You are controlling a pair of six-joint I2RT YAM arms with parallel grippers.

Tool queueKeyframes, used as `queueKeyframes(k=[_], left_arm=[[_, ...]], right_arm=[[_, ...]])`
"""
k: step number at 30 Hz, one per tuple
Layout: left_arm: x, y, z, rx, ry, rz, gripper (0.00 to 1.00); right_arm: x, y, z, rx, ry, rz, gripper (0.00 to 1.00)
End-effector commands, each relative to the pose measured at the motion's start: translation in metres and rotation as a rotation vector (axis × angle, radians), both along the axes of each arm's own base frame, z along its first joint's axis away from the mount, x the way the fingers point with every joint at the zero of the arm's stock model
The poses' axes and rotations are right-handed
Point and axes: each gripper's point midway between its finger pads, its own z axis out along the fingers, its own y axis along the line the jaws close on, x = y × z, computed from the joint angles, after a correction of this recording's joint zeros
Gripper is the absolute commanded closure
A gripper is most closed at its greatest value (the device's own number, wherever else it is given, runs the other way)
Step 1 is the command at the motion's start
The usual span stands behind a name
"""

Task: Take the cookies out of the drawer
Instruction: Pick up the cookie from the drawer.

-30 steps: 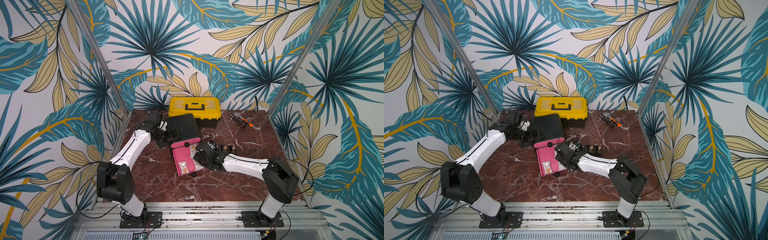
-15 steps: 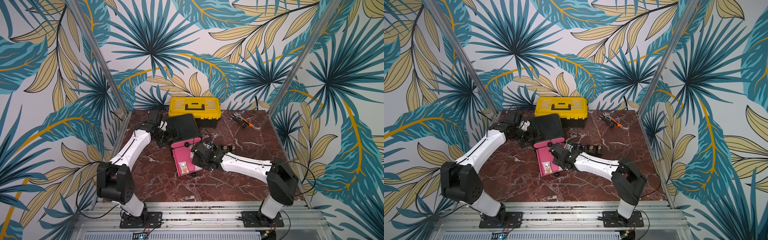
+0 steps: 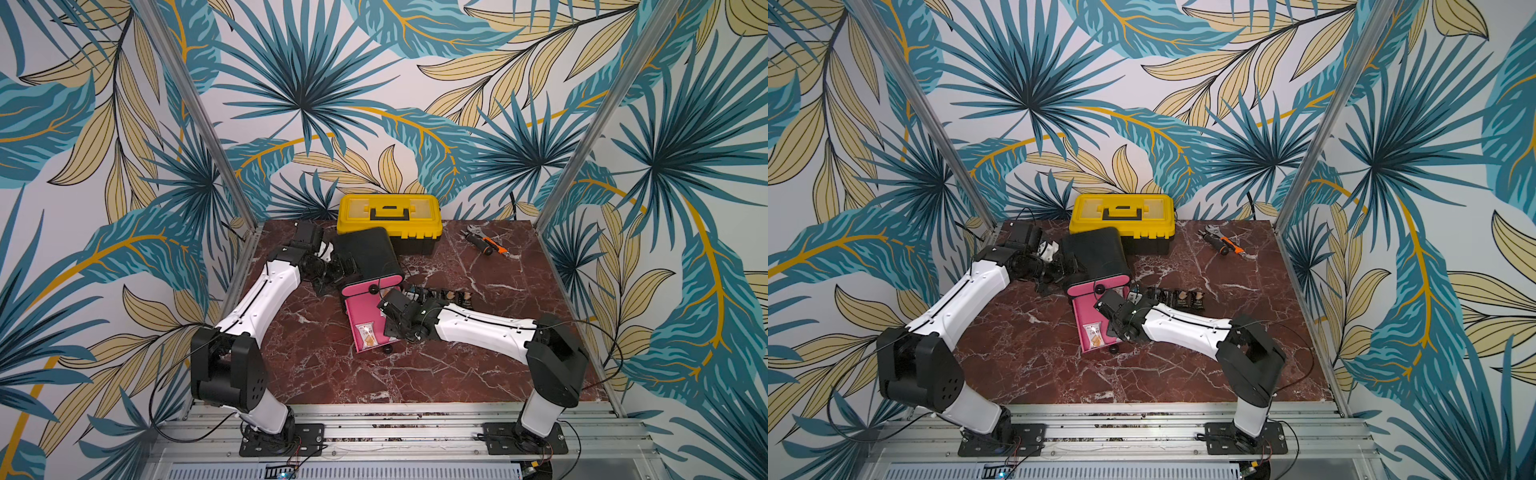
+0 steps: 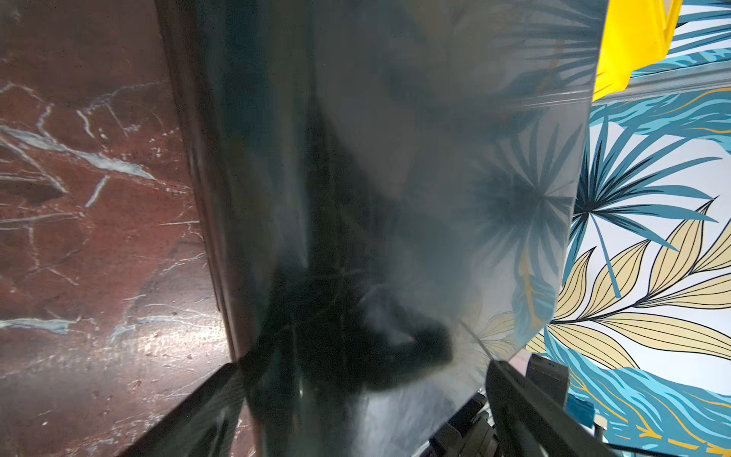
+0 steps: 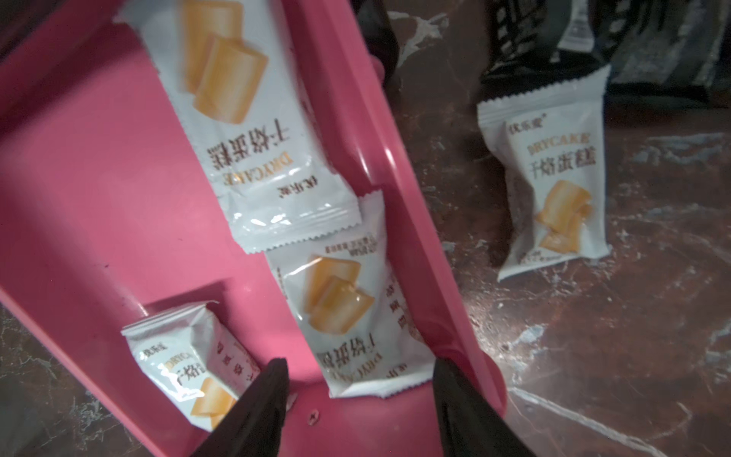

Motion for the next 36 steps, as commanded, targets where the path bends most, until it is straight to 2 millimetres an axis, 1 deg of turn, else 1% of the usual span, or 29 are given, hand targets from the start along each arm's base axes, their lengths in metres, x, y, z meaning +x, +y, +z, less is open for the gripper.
queueKeyframes(k=[1,3,7,11,16,17,21,23,25,26,27,29,30,31,33,36], left_arm=[[-0.009,0.002,0.005,0.011,-0.008,-0.008,0.0],[-0.01,0.002,0.006,0.011,-0.009,-0.008,0.0],[-0.011,0.003,0.009,0.016,-0.011,-0.008,0.0],[-0.013,0.005,0.01,0.026,-0.014,-0.011,0.0],[-0.014,0.006,0.01,0.035,-0.015,-0.014,0.0],[-0.014,0.005,0.01,0.034,-0.015,-0.015,0.0],[-0.013,0.006,0.014,0.038,-0.025,-0.016,0.0],[-0.013,0.006,0.014,0.038,-0.027,-0.015,0.0],[-0.013,0.006,0.014,0.031,-0.024,-0.011,0.0],[-0.012,0.005,0.013,0.029,-0.023,-0.009,0.0],[-0.012,0.005,0.013,0.028,-0.023,-0.008,0.0],[-0.012,0.005,0.014,0.024,-0.023,-0.006,0.0],[-0.012,0.005,0.014,0.025,-0.027,-0.007,0.0],[-0.012,0.005,0.014,0.027,-0.026,-0.008,0.0],[-0.011,0.005,0.014,0.028,-0.028,-0.009,0.0],[-0.012,0.005,0.015,0.025,-0.024,-0.012,0.0]], right_arm=[[0.002,0.005,-0.006,-0.051,0.004,0.06,0.37],[0.004,0.008,-0.008,-0.059,0.005,0.072,0.37],[0.005,0.014,-0.021,-0.071,0.032,0.086,0.38],[0.005,0.013,-0.03,-0.092,0.041,0.082,0.41],[0.006,0.009,-0.032,-0.114,0.035,0.087,0.48],[0.006,0.008,-0.032,-0.119,0.034,0.085,0.49],[0.005,0.005,-0.025,-0.128,0.023,0.093,0.63],[0.006,0.006,-0.018,-0.117,0.01,0.1,0.65],[0.006,0.007,-0.007,-0.112,-0.01,0.102,0.65],[0.006,0.007,-0.004,-0.111,-0.018,0.103,0.65],[0.006,0.007,0.0,-0.11,-0.024,0.104,0.63],[0.007,0.004,0.005,-0.121,-0.034,0.095,0.49],[0.008,-0.001,0.006,-0.137,-0.043,0.084,0.42],[0.008,-0.005,0.008,-0.149,-0.05,0.073,0.38],[0.008,-0.009,0.007,-0.161,-0.052,0.058,0.34],[0.007,-0.007,0.001,-0.166,-0.036,0.07,0.33]])
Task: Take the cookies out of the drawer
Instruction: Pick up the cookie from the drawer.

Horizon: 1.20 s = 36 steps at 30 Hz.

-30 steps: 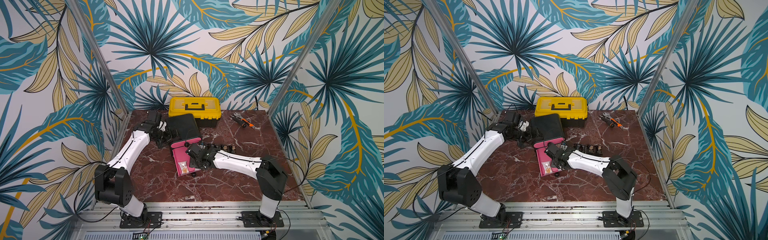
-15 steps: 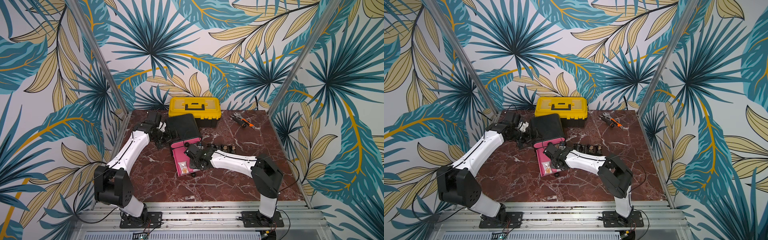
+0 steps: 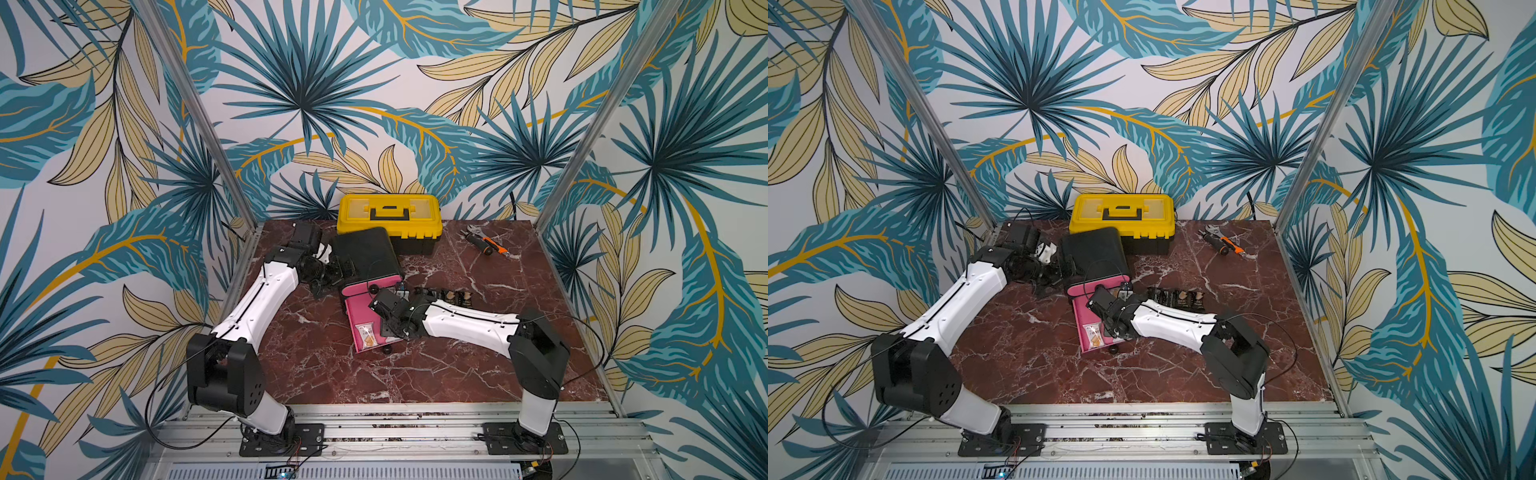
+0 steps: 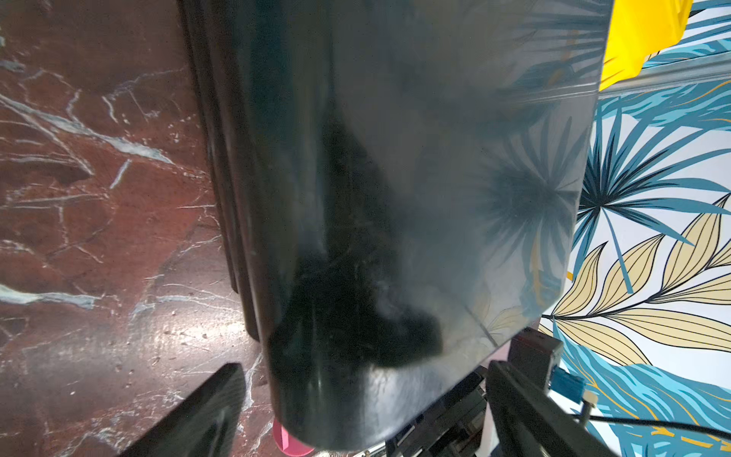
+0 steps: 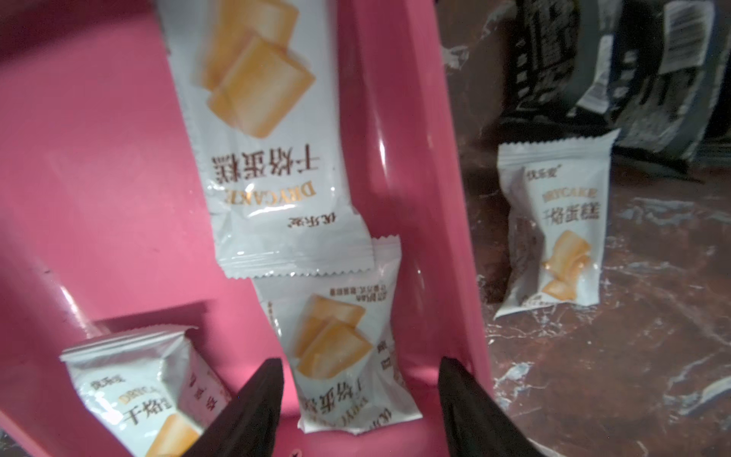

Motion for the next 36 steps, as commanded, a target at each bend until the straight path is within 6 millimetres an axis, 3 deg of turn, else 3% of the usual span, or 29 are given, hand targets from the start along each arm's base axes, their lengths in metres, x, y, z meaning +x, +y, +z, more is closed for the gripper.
queueKeyframes(k=[1,6,14,19,25,31,36], left_arm=[[-0.002,0.0,0.012,0.001,-0.033,-0.008,0.0],[-0.003,0.0,0.01,0.006,-0.032,-0.012,0.0],[-0.001,0.001,0.013,0.007,-0.035,-0.01,0.0],[-0.001,0.002,0.012,0.014,-0.032,-0.008,0.0],[0.0,0.005,0.024,0.033,-0.061,-0.008,0.0],[0.0,0.006,0.037,0.033,-0.092,0.001,0.0],[0.002,0.006,0.044,0.033,-0.111,0.002,0.0]], right_arm=[[-0.001,-0.003,0.004,-0.027,-0.003,-0.001,0.33],[-0.001,0.011,-0.012,-0.016,0.034,0.038,0.35],[-0.001,0.015,-0.027,-0.026,0.054,0.059,0.4],[-0.004,0.016,-0.034,-0.015,0.066,0.068,0.54],[-0.007,0.012,-0.017,0.011,0.041,0.073,0.66],[-0.013,0.013,0.017,0.093,0.02,0.078,0.68],[-0.026,0.015,0.031,0.142,0.052,0.116,0.68]])
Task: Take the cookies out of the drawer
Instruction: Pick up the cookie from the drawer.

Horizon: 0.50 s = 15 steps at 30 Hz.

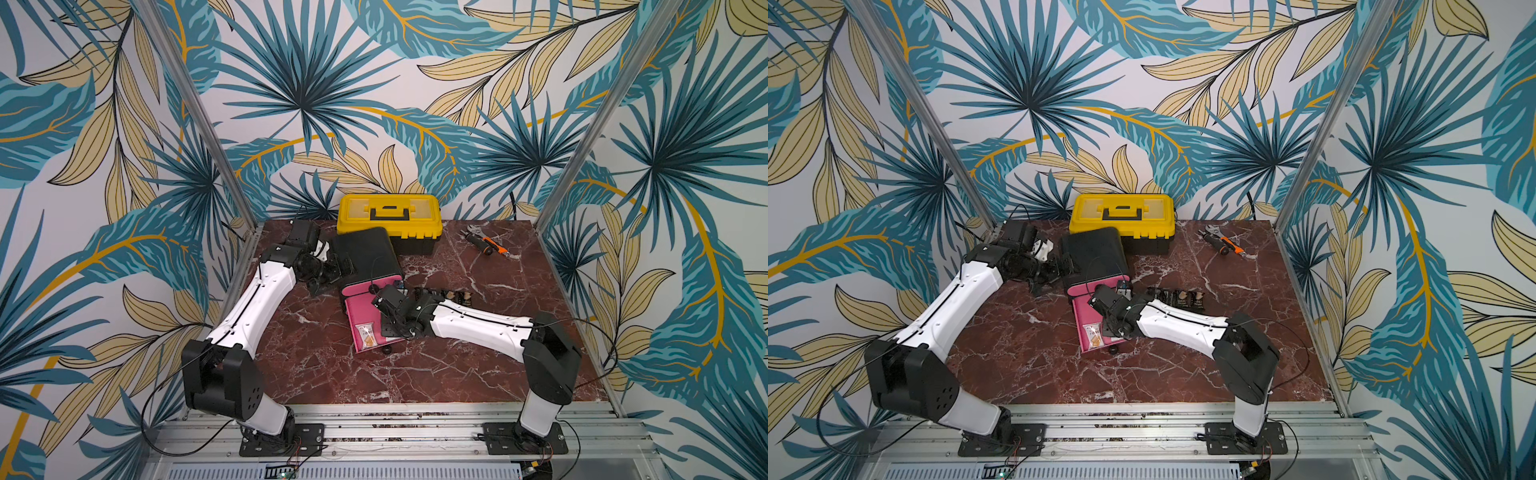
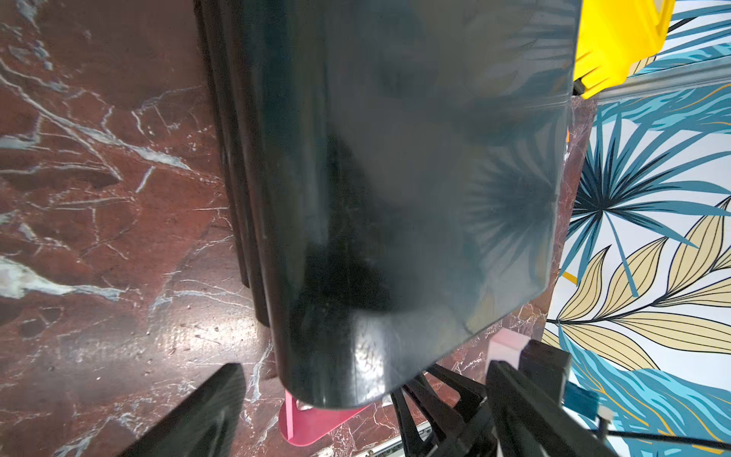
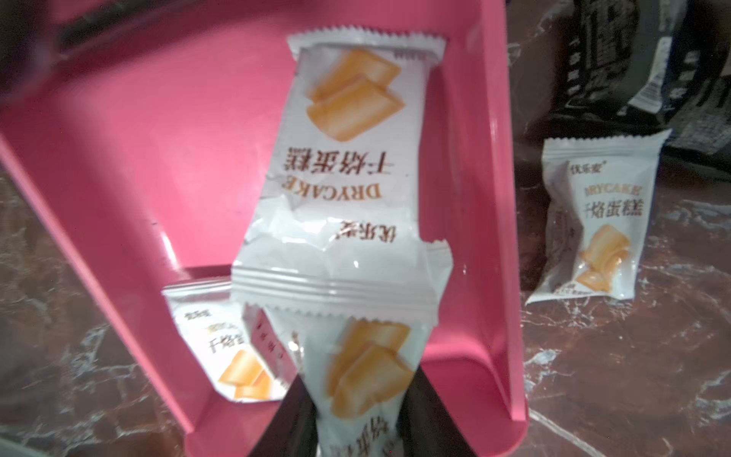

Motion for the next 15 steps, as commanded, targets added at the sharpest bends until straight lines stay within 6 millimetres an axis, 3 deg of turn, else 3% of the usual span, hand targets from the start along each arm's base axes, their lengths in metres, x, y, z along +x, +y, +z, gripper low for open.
queueKeyframes(k=[1,15], left_arm=[[0.004,0.0,0.027,0.006,-0.078,-0.008,0.0],[0.002,-0.004,0.04,-0.042,-0.103,0.004,0.0]], right_arm=[[-0.016,-0.003,0.007,0.022,0.033,0.037,0.68],[-0.035,-0.046,0.05,0.022,-0.047,0.058,0.7]])
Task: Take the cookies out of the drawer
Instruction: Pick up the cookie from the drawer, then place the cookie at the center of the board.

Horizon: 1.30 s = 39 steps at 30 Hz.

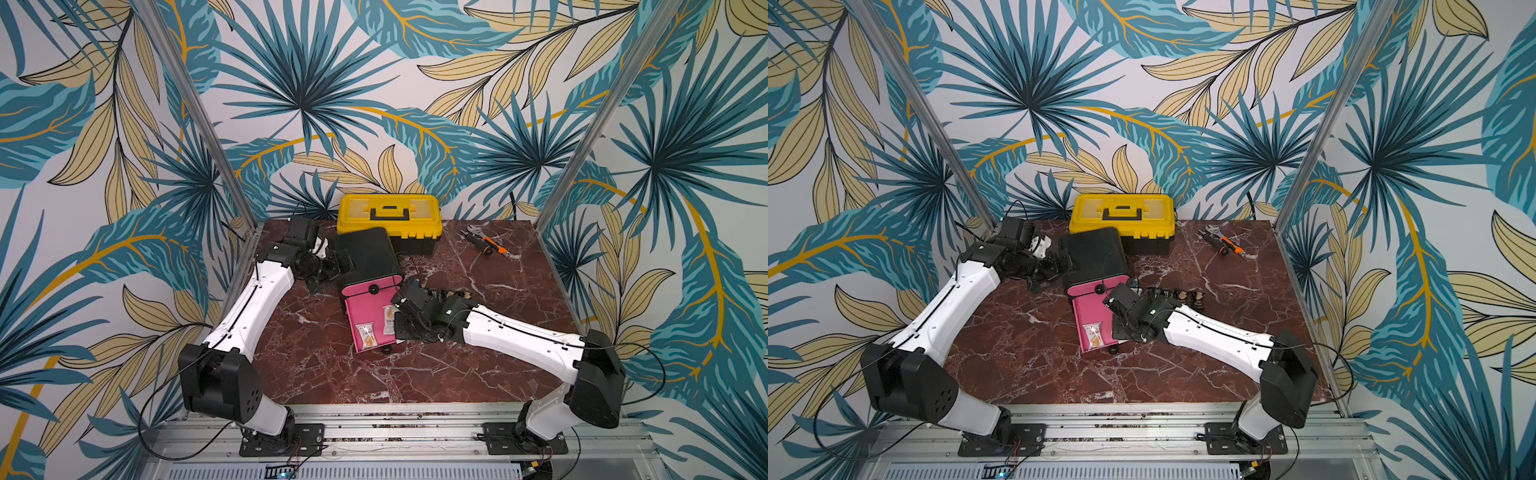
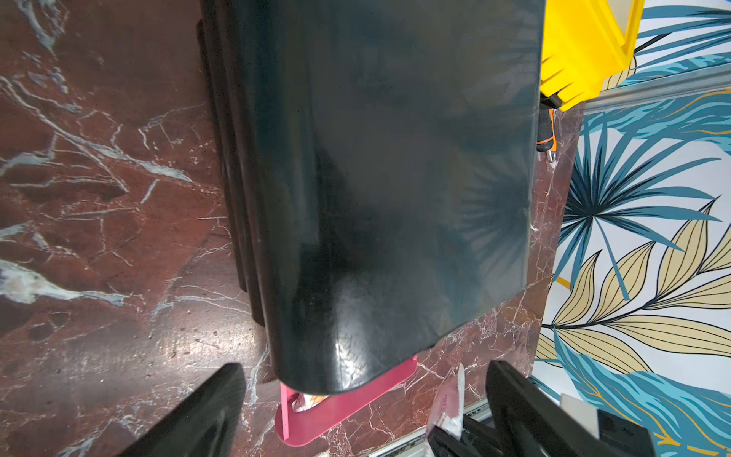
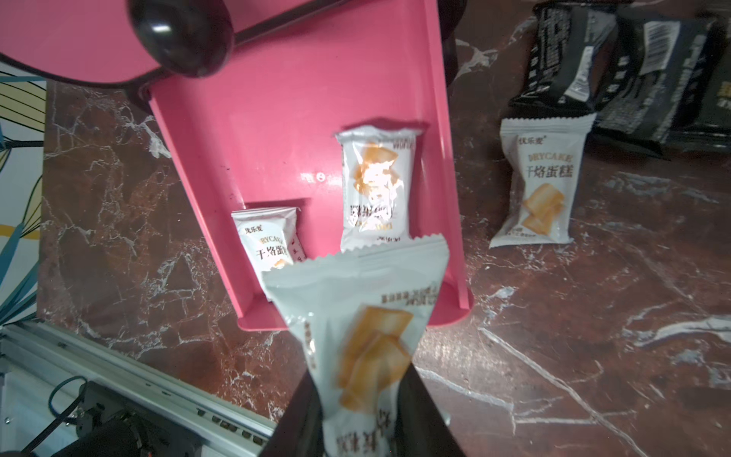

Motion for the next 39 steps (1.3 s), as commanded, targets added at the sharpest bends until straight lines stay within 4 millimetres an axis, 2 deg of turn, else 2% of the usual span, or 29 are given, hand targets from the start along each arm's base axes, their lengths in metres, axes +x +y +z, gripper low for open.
queueKeyframes(k=[1,4,8,11,15,20,25,28,33,39], left_arm=[[0.001,-0.007,0.03,-0.053,-0.081,-0.005,0.0],[0.002,-0.021,0.037,-0.109,-0.109,-0.03,0.0],[-0.002,-0.05,0.05,-0.147,-0.159,-0.108,0.0],[-0.008,-0.073,0.057,-0.159,-0.192,-0.17,0.0],[-0.012,-0.081,0.066,-0.178,-0.193,-0.165,0.0],[-0.015,-0.067,0.066,-0.105,-0.202,-0.113,0.0],[-0.004,-0.061,0.065,-0.072,-0.234,-0.07,0.0],[0.004,-0.053,0.073,-0.035,-0.25,-0.027,0.0],[0.011,-0.046,0.081,-0.019,-0.283,0.014,0.0],[0.012,-0.037,0.071,0.016,-0.269,0.034,0.0]], right_arm=[[-0.004,-0.022,0.002,-0.058,-0.025,-0.005,0.7],[0.0,-0.045,0.007,-0.082,-0.04,-0.05,0.7],[0.009,-0.091,0.009,-0.102,-0.065,-0.145,0.71],[0.017,-0.13,-0.003,-0.124,-0.043,-0.216,0.7],[0.026,-0.155,-0.023,-0.154,0.005,-0.225,0.7],[0.044,-0.16,-0.06,-0.202,0.11,-0.171,0.7],[0.074,-0.154,-0.073,-0.246,0.131,-0.134,0.7],[0.086,-0.145,-0.08,-0.247,0.144,-0.104,0.7],[0.087,-0.138,-0.097,-0.224,0.184,-0.111,0.7],[0.088,-0.13,-0.108,-0.167,0.191,-0.129,0.7]])
